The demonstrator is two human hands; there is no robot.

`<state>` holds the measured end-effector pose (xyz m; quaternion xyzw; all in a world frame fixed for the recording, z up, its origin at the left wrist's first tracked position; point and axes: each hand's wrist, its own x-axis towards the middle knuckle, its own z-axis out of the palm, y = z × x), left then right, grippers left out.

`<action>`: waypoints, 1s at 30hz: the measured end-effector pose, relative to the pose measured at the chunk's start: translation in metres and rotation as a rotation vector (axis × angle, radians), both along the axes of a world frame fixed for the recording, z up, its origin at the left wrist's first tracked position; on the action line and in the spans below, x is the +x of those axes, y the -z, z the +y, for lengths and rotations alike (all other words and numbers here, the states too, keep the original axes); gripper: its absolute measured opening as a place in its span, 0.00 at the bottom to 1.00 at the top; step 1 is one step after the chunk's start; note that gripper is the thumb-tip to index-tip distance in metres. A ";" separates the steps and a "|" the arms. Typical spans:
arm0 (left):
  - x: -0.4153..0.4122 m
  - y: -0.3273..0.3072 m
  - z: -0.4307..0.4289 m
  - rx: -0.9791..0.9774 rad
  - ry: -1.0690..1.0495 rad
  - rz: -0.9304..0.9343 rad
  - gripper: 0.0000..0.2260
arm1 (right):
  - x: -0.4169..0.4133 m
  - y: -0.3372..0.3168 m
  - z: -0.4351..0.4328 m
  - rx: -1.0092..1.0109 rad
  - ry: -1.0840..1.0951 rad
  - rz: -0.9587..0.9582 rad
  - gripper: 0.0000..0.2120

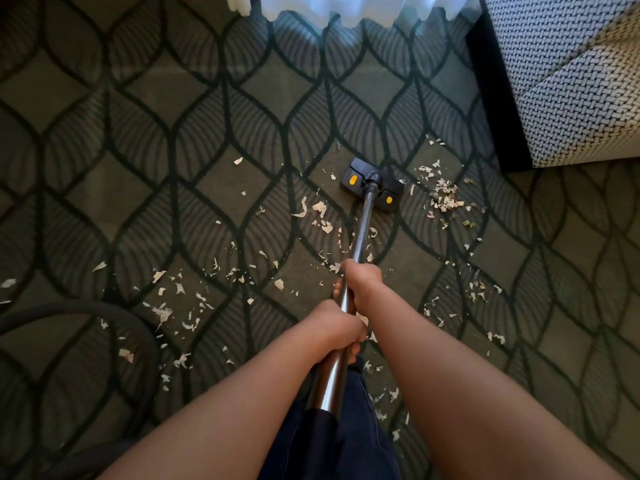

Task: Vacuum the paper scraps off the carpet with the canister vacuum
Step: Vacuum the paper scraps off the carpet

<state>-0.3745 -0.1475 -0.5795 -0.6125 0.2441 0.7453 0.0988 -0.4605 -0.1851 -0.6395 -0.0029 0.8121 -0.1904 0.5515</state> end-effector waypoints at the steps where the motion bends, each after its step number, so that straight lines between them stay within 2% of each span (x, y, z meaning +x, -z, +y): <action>1: 0.002 0.000 0.002 0.001 0.003 0.000 0.09 | 0.002 -0.001 0.002 0.002 0.000 -0.005 0.08; 5: 0.009 -0.006 0.011 -0.015 0.019 -0.004 0.13 | 0.008 -0.006 0.012 0.002 0.003 -0.002 0.09; 14: 0.000 -0.025 0.003 -0.142 0.044 0.021 0.05 | -0.001 -0.028 0.000 -0.105 0.077 0.075 0.11; 18: -0.024 -0.028 -0.013 -0.210 0.071 0.060 0.05 | -0.031 -0.034 -0.014 -0.165 0.110 0.113 0.12; 22: -0.060 -0.021 -0.027 -0.271 0.079 0.092 0.12 | -0.070 -0.039 -0.030 -0.206 0.135 0.122 0.09; 26: -0.106 -0.015 -0.046 -0.312 0.083 0.106 0.09 | -0.116 -0.036 -0.050 -0.233 0.150 0.131 0.08; 30: -0.157 -0.004 -0.068 -0.325 0.088 0.099 0.10 | -0.168 -0.027 -0.072 -0.246 0.155 0.131 0.08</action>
